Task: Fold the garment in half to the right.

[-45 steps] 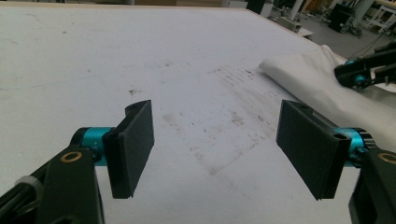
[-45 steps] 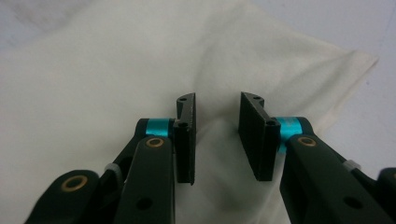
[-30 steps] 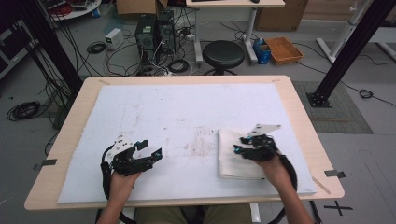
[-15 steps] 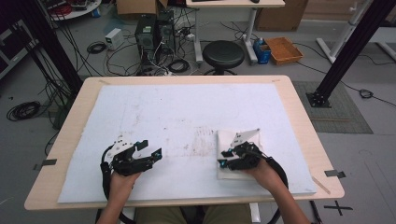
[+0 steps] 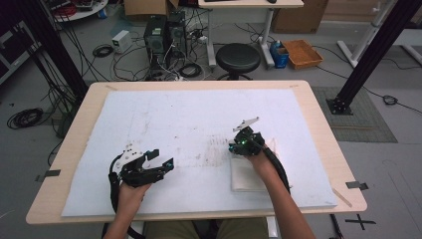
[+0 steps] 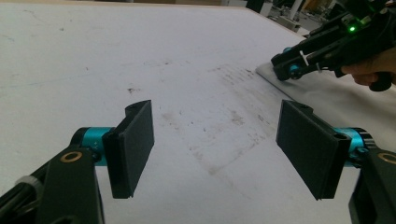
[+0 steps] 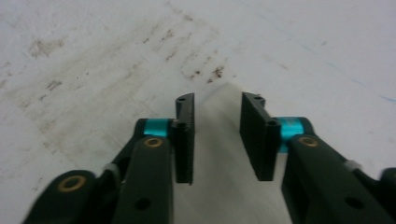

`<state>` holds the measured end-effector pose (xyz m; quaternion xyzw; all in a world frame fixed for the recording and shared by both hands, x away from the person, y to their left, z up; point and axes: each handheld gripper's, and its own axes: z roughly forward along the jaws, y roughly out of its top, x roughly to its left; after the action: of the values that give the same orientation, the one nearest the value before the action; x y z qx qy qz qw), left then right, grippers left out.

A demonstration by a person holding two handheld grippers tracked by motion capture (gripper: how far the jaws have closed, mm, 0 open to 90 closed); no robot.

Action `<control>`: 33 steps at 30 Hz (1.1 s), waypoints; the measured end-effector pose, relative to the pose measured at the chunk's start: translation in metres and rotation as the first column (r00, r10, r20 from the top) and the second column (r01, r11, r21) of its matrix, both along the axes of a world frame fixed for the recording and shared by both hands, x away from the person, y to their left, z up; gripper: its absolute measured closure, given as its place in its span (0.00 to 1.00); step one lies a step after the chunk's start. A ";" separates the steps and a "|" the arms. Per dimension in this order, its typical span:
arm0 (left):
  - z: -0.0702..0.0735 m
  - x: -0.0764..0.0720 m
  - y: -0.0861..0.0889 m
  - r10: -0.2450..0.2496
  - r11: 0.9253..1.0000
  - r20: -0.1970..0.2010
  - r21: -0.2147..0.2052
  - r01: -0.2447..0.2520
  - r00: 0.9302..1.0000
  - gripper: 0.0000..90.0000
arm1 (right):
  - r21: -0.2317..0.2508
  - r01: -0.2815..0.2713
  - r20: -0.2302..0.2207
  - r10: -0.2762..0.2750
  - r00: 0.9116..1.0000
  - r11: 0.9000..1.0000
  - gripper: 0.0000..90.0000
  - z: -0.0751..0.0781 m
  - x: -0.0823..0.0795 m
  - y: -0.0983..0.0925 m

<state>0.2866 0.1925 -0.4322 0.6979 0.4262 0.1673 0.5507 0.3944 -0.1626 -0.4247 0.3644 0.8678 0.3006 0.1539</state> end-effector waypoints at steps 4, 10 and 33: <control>0.001 -0.001 0.001 0.000 1.000 0.006 -0.003 0.000 1.000 0.31 | 0.062 0.051 0.068 -0.055 0.996 0.997 0.64 0.012 -0.011 -0.029; 0.001 0.000 -0.001 -0.001 1.000 0.010 -0.004 0.001 1.000 0.31 | 0.033 0.152 0.095 -0.155 0.983 0.988 0.81 0.013 -0.022 -0.088; 0.003 0.000 0.000 -0.005 1.000 0.055 -0.011 0.005 0.999 0.25 | 0.192 0.090 0.200 -0.129 0.971 0.977 0.30 0.014 -0.077 -0.141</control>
<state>0.2871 0.1925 -0.4290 0.6910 0.4103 0.1825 0.5665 0.3170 -0.3038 -0.4111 0.3904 0.7942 0.4063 0.2276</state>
